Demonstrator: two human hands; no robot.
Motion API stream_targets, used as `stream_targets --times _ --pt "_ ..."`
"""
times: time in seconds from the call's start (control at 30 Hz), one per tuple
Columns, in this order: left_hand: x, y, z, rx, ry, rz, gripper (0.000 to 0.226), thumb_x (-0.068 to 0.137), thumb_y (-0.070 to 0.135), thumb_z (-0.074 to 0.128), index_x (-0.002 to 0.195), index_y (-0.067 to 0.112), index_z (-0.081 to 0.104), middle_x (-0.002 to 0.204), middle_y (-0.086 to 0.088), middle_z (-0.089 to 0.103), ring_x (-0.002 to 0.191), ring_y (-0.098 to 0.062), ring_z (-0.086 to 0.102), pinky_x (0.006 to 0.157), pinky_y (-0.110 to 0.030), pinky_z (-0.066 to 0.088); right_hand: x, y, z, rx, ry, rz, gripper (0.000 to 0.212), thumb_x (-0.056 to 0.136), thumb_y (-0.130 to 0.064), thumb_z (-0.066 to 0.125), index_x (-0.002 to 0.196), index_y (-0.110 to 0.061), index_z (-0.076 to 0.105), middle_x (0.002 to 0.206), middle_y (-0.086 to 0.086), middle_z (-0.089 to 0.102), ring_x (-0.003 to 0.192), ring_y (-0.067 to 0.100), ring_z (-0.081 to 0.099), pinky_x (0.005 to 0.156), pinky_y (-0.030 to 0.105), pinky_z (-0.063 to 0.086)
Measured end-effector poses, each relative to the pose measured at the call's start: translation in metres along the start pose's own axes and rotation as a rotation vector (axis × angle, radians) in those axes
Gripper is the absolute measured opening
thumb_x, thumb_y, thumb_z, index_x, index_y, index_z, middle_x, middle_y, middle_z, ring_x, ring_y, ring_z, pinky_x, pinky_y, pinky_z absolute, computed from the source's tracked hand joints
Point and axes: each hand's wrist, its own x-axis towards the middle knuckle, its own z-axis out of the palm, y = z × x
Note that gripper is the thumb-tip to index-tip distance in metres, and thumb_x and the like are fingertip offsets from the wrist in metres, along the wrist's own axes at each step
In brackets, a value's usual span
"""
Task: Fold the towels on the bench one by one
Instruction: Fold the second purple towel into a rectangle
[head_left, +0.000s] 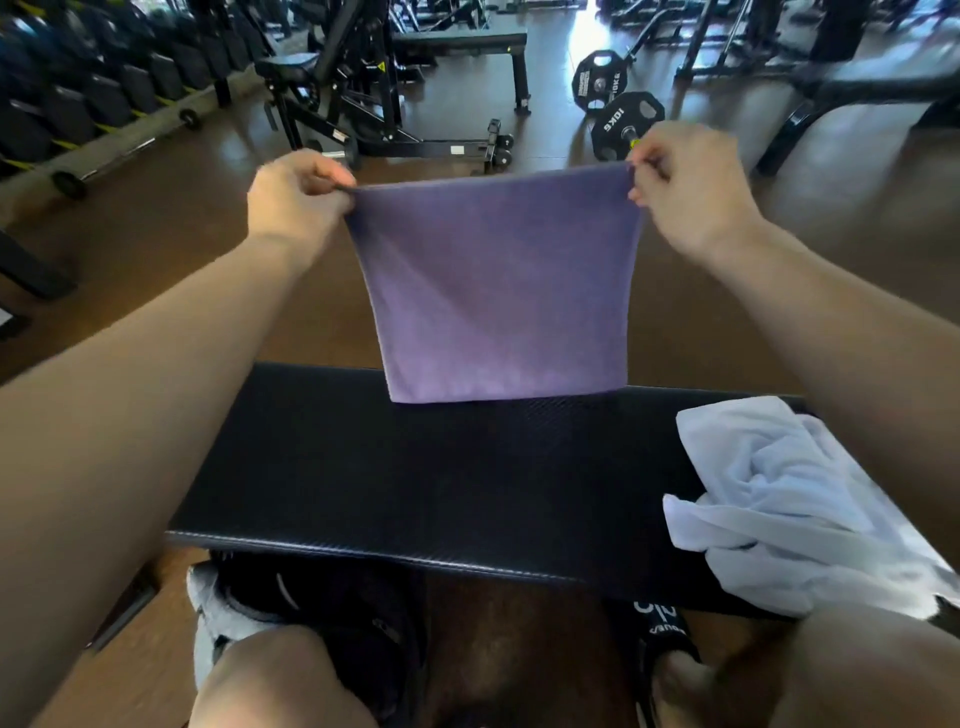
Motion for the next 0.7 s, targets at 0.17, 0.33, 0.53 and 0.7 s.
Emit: stream_targets --times 0.17,0.33,0.53,0.7 --pt "-0.015 0.022 -0.008 -0.183 -0.004 0.165 0.036 0.082 -0.007 0.065 0.078 0.029 0.064 0.079 0.016 0.067 0.071 0.008 0.060 0.080 -0.013 0.048 -0.017 0.002 -0.026 -0.179 0.108 -0.110 0.019 0.092 -0.006 0.051 0.100 -0.006 0.068 0.105 0.018 0.067 0.100 0.033 0.061 0.089 0.033 0.040" --pt "-0.090 -0.060 -0.002 -0.003 -0.322 0.080 0.052 0.080 -0.017 0.067 0.070 0.033 0.074 0.076 0.021 0.074 0.082 -0.003 0.070 0.087 -0.017 0.050 -0.112 0.022 0.002 -0.188 -0.261 -0.103 0.013 0.083 0.001 0.062 0.090 -0.006 0.071 0.088 0.018 0.066 0.084 0.036 0.063 0.080 0.034 0.041" --pt "-0.180 -0.119 -0.004 0.316 -0.574 -0.108 0.027 0.086 0.004 0.073 0.079 0.030 0.076 0.094 0.017 0.075 0.079 -0.006 0.072 0.073 -0.021 0.055 -0.203 0.018 0.047 -0.396 -0.803 -0.084 0.014 0.094 -0.011 0.050 0.098 -0.012 0.064 0.101 0.005 0.059 0.095 0.031 0.062 0.085 0.041 0.051" --pt "-0.200 -0.132 -0.016 0.444 -0.611 -0.015 0.034 0.078 0.006 0.071 0.073 0.039 0.071 0.089 0.021 0.071 0.074 0.001 0.065 0.072 -0.027 0.053 -0.226 -0.007 0.044 -0.504 -1.025 -0.125 0.012 0.100 -0.020 0.048 0.101 -0.021 0.059 0.102 -0.003 0.053 0.096 0.023 0.062 0.082 0.033 0.051"
